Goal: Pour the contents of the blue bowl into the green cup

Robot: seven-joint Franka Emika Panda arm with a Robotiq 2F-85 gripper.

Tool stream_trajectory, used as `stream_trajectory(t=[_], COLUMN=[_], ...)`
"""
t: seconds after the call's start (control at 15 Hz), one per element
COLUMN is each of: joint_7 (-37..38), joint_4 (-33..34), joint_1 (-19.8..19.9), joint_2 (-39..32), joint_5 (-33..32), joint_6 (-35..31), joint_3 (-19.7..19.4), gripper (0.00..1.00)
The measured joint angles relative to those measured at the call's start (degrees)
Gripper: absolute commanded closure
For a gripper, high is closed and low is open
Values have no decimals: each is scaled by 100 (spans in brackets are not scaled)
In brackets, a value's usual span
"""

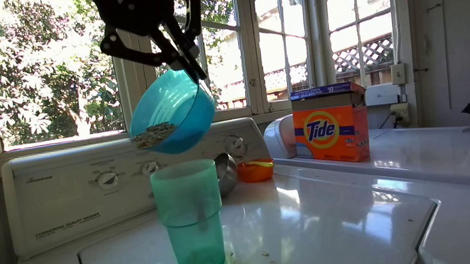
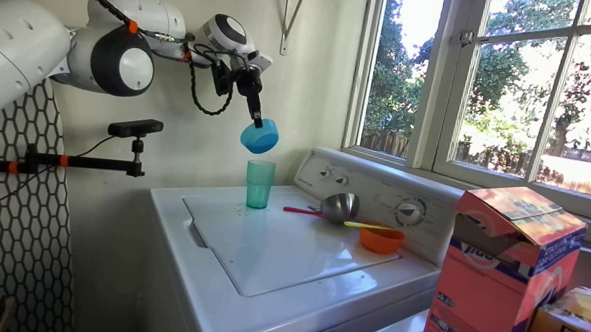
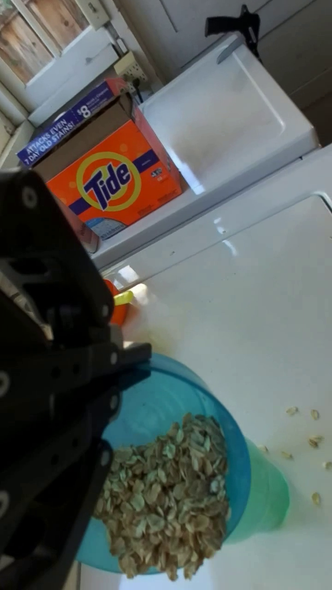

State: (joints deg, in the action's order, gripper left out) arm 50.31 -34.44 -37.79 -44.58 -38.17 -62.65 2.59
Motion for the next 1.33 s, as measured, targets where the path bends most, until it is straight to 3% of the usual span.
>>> stream_trajectory(t=[0.27,0.8,1.33], joint_7=[493,460,1162], joint_4=[-270,-306,-316], joint_1=[42,79,553], joint_2=[41,51,68], joint_5=[242,236,799], joint_6=[-337,-567,-1080], joint_3=[209,219,346], gripper=[99,99,96])
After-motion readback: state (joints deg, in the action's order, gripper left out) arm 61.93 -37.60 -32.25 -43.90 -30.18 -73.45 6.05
